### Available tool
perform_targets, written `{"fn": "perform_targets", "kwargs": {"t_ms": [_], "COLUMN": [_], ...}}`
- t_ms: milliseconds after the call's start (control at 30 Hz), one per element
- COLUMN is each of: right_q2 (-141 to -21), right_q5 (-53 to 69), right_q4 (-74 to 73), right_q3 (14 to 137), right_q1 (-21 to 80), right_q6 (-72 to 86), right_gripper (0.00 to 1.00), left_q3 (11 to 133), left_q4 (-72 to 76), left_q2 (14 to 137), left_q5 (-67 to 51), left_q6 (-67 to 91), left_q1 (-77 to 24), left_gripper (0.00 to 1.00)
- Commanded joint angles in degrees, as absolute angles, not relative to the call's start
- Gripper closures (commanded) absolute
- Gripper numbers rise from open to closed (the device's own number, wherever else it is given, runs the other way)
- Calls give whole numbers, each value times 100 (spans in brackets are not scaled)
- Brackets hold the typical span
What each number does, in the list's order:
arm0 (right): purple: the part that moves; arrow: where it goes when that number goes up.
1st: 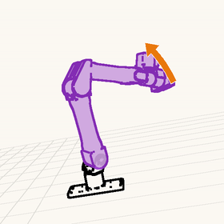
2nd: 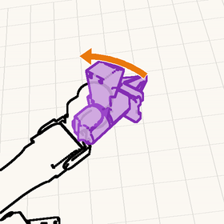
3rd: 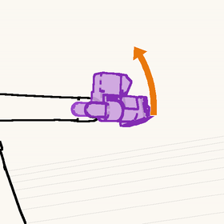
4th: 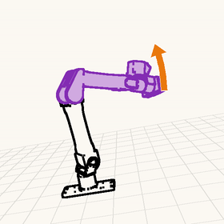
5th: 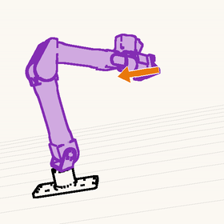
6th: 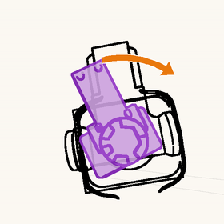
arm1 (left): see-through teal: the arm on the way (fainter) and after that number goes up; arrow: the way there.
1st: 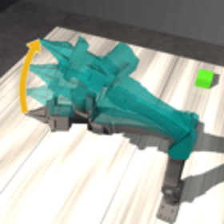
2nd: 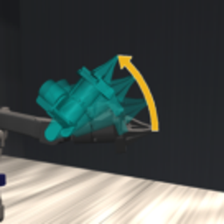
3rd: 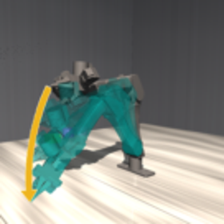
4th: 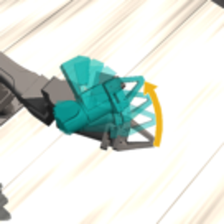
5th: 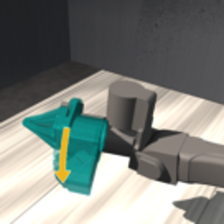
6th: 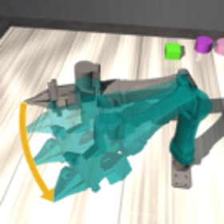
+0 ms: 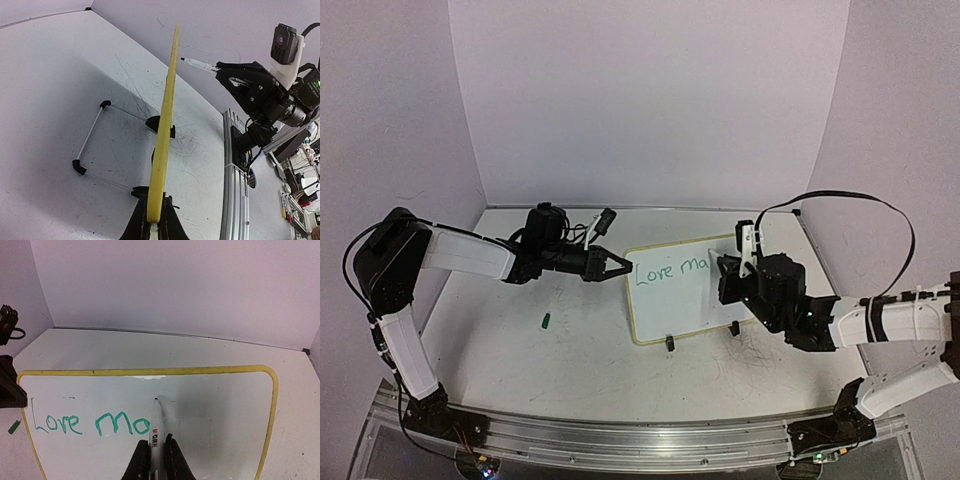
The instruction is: Write a sentence on the whiteboard
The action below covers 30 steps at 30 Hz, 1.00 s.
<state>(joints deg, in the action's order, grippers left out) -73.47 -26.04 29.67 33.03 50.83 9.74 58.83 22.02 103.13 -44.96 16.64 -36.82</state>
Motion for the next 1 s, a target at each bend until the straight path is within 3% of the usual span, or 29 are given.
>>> {"fn": "perform_targets", "kwargs": {"t_ms": [0, 967], "right_q2": [-7479, -7434], "right_q5": [-2603, -2484], "right_q4": [3260, 2778], "right_q3": [3611, 3003], "right_q1": [4983, 5118], "right_q6": [839, 1380], "right_gripper": [100, 100], "left_q3": [6002, 6003], "left_q4": [1816, 1793], "left_q2": [10239, 10222], "left_q5": [-4333, -4324], "left_q6": [1441, 1424], "left_q1": [-3806, -3805], "left_gripper": [100, 100]}}
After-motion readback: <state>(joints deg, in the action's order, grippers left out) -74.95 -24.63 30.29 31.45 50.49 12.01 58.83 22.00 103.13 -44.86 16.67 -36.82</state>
